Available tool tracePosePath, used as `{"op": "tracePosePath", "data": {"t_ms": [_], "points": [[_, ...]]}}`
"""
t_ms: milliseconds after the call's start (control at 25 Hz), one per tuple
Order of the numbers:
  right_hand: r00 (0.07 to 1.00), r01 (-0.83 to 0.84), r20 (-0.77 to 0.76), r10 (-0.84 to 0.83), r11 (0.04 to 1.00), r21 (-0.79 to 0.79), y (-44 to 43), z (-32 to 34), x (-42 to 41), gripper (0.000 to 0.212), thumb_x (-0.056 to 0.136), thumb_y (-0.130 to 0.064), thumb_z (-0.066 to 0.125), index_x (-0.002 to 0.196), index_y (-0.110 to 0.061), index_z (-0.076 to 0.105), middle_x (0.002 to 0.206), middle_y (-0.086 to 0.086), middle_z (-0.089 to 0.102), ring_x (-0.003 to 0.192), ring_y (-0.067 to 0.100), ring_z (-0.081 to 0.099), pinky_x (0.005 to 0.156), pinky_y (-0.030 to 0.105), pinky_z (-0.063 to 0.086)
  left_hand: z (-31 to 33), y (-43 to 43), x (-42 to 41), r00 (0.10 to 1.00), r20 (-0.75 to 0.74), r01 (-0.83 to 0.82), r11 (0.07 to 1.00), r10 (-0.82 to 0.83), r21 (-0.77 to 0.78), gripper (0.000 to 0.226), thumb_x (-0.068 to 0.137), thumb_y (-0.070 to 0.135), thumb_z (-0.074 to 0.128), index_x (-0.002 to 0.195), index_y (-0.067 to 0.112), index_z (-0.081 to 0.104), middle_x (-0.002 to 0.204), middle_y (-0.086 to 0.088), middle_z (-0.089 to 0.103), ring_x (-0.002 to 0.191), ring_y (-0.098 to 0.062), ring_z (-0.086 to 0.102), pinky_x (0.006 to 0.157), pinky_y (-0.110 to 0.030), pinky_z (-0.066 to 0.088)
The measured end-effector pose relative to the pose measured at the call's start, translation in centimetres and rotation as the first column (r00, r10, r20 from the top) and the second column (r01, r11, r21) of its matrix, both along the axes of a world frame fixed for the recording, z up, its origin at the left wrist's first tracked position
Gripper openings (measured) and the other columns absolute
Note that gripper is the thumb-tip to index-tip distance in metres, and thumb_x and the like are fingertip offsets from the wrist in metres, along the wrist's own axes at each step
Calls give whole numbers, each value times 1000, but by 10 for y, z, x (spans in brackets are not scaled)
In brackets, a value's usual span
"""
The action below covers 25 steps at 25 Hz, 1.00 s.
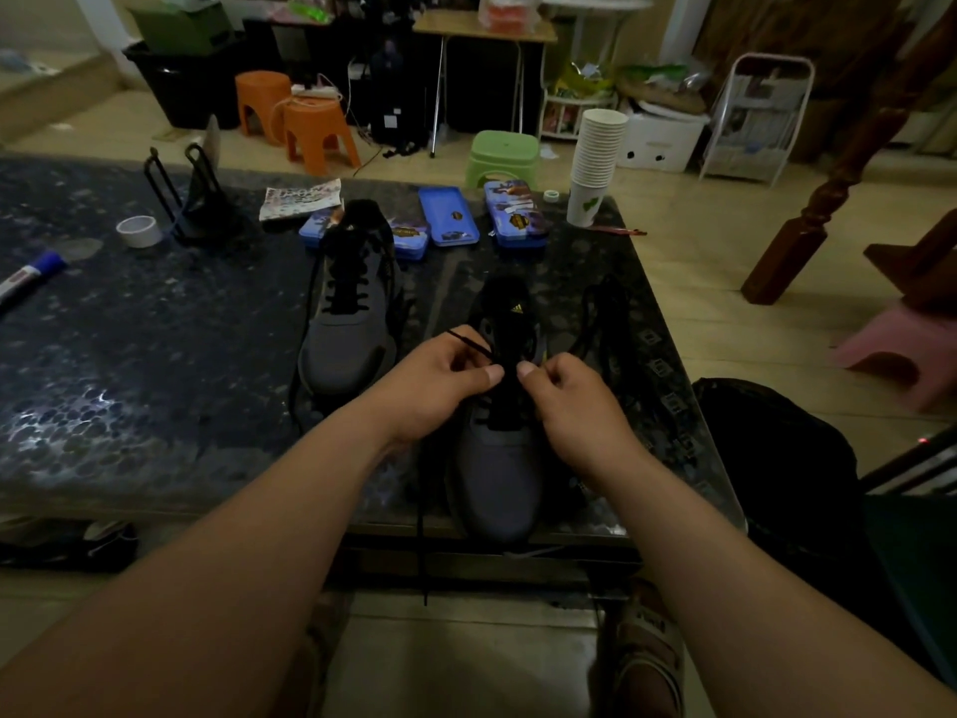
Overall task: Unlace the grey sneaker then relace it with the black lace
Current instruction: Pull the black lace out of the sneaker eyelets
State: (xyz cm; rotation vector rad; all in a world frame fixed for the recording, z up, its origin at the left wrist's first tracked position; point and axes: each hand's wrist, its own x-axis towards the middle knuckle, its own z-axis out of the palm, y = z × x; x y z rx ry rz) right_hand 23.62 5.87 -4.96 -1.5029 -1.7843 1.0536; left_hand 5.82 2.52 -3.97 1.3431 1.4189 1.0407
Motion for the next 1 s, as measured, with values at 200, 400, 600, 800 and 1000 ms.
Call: {"op": "tracePosePath", "data": {"t_ms": [200, 400, 600, 800, 1000], "points": [[989, 4, -147, -21, 994, -112, 1, -5, -1, 41, 100, -46, 61, 86, -8, 57, 67, 0, 57, 58, 14, 50, 56, 33, 39, -12, -9, 16, 909, 371, -186, 982, 188, -41, 11, 99, 4, 63, 93, 13, 59, 79, 3, 63, 75, -7, 62, 68, -17, 51], [838, -58, -503, -212, 881, -469, -5, -2, 6, 27, 107, -31, 55, 83, -19, 52, 63, -3, 47, 43, 7, 34, 41, 22, 30, -18, -10, 17, 861, 455, -230, 972, 227, -50, 17, 98, 4, 64, 87, 16, 59, 79, 2, 64, 78, -10, 62, 71, -20, 52], [892, 2, -418, -174, 925, -380, -7, 2, 6, 28, 100, -44, 64, 91, -18, 58, 67, -4, 53, 49, 9, 42, 46, 26, 35, -10, -9, 7, 953, 277, -125, 992, 120, 2, 8, 100, 7, 63, 95, 13, 62, 80, 5, 61, 77, -6, 58, 74, -18, 49], [997, 48, -67, -44, 997, 61, 3, 7, -7, 33, 98, -40, 66, 90, -9, 60, 73, 2, 60, 64, 12, 52, 58, 29, 38, -9, -7, 9, 896, -330, -181, 922, 299, 342, 14, 87, 14, 68, 83, 16, 55, 75, 1, 59, 67, -13, 53, 64, -34, 46], [959, 98, -257, -118, 991, -88, 3, 10, -13, 24, 102, -31, 59, 87, -12, 61, 66, 0, 58, 52, 9, 48, 52, 28, 37, -7, -4, 22, 884, -289, -262, 902, 367, 345, 16, 84, 7, 67, 90, 14, 54, 72, -1, 57, 60, -11, 48, 60, -29, 44]]}}
